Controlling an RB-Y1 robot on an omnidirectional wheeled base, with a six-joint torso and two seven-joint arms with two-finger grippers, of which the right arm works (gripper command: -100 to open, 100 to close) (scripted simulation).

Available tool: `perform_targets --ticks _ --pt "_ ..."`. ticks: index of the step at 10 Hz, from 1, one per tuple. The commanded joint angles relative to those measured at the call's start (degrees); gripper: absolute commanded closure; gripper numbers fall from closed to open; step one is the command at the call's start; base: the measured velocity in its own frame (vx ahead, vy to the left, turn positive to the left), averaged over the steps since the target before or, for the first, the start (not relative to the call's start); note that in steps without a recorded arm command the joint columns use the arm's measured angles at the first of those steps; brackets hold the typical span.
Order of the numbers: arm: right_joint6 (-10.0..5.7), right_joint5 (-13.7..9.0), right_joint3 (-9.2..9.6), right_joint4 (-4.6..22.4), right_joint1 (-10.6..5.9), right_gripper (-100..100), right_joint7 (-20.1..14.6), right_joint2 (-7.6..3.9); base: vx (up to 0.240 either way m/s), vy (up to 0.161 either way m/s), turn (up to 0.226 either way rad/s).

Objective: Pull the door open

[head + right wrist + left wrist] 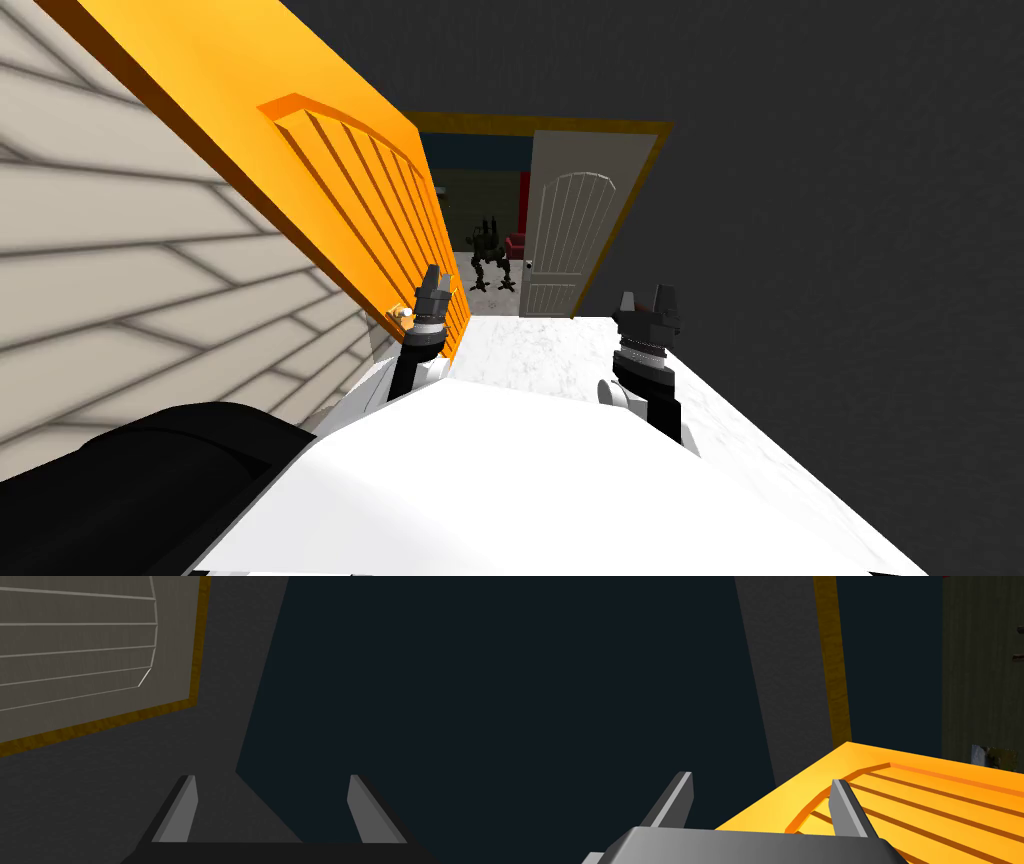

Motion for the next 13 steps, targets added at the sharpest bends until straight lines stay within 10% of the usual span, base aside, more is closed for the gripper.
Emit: perform_targets --ticks 1,13 --pt "0.08 -0.08 0.75 1.71 -1.04 -100 -0.38 -0.57 0.051 0.033 -0.036" --pt "0.75 -0.8 7.17 16.24 -9.93 -100 -3.6 -4.29 0.137 0.037 -0.078"
